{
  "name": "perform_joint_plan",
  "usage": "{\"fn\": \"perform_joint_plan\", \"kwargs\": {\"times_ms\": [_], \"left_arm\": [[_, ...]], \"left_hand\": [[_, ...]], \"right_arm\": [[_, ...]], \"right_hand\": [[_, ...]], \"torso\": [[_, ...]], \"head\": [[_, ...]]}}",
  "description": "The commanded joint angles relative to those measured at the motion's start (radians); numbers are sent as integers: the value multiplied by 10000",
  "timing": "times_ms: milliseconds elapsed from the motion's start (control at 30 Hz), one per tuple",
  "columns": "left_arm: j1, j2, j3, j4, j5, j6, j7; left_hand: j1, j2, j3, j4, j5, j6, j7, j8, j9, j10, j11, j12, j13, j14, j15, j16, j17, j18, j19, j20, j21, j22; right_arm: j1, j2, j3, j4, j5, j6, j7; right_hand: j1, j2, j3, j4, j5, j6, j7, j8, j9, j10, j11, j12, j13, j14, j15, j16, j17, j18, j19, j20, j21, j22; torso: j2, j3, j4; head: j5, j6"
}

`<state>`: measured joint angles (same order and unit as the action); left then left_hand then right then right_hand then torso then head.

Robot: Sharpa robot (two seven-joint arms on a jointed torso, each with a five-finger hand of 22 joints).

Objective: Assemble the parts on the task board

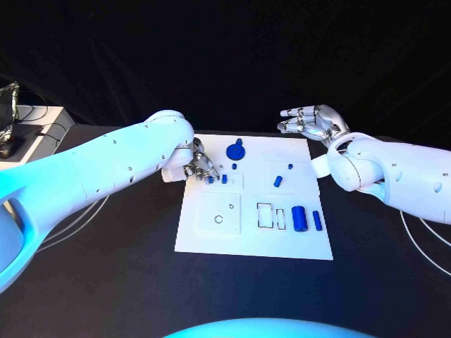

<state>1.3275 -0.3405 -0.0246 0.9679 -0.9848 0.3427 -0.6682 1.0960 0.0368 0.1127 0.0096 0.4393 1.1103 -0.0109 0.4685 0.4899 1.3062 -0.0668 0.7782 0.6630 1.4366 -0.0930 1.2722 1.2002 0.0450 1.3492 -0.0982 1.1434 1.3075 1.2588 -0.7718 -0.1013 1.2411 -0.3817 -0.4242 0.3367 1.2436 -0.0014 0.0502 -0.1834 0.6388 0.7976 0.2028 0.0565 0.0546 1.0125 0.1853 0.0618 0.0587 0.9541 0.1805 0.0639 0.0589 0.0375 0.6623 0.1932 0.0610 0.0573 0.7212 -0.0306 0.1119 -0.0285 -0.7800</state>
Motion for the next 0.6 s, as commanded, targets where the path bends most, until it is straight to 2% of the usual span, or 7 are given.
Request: {"fn": "perform_joint_plan", "kwargs": {"times_ms": [33, 367, 433, 467, 600], "left_arm": [[-78, 34, -32, 43, 67, 27, 10], [-81, -20, -31, 91, 42, -28, 19], [-82, -46, -30, 119, 17, -68, 29], [-83, -61, -30, 134, 6, -83, 34], [-84, -135, -28, 212, -28, -126, 45]], "left_hand": [[148, -59, -514, 195, -30, 35, 4, -88, -29, 6, 15, -28, 16, 72, -17, 59, -4, -49, 47, -34, 50, 1178], [306, -76, -1140, 364, -65, 60, 6, -100, -53, 5, 20, -34, 3, 64, -14, 40, -26, -41, 41, -26, 34, 1177], [332, -49, -1363, 427, -75, 65, 5, -95, -52, 1, 20, -31, 0, 66, -13, 38, -28, -40, 45, -25, 37, 1179], [501, 91, -1726, 484, -55, 64, -19, -97, -58, -11, 19, -30, -9, 65, 5, 28, -34, -40, 32, -26, 26, 1179], [452, 16, -1878, 523, -82, 73, 11, -91, -56, 6, 24, -23, -12, 66, -13, 35, -27, -39, 40, -25, 21, 1175]], "right_arm": [[-1, -6, 4, 17, -86, 148, 86], [-1, -8, 4, 11, -87, 155, 88], [-1, -7, 4, 10, -87, 156, 89], [-1, -7, 4, 9, -87, 157, 89], [-1, -11, 4, 7, -87, 159, 90]], "right_hand": [[-67, -17, -4, -64, 44, 56, 262, -28, 8, 67, -25, -29, -12, -29, -9, -63, -13, -179, -74, 8, -39, -12], [-67, -17, -4, -64, 44, 56, 262, -28, 8, 67, -25, -29, -12, -29, -9, -63, -13, -179, -74, 8, -39, -12], [-69, -17, 5, -78, 50, 75, 259, -26, 9, 73, -26, -32, -13, -38, -7, -63, -13, -181, -88, 7, -40, -13], [-69, -17, 5, -78, 50, 75, 259, -26, 9, 73, -26, -32, -13, -38, -7, -63, -13, -181, -88, 7, -40, -13], [-69, -17, 5, -78, 50, 75, 259, -26, 9, 73, -26, -32, -13, -38, -7, -63, -13, -181, -88, 7, -40, -13]], "torso": [[-4, 0, 4], [-5, -2, 1], [-4, -4, -1], [-4, -4, -1], [2, -4, -1]], "head": [[1, 2], [-1, 5], [0, 12], [0, 12], [0, 13]]}}
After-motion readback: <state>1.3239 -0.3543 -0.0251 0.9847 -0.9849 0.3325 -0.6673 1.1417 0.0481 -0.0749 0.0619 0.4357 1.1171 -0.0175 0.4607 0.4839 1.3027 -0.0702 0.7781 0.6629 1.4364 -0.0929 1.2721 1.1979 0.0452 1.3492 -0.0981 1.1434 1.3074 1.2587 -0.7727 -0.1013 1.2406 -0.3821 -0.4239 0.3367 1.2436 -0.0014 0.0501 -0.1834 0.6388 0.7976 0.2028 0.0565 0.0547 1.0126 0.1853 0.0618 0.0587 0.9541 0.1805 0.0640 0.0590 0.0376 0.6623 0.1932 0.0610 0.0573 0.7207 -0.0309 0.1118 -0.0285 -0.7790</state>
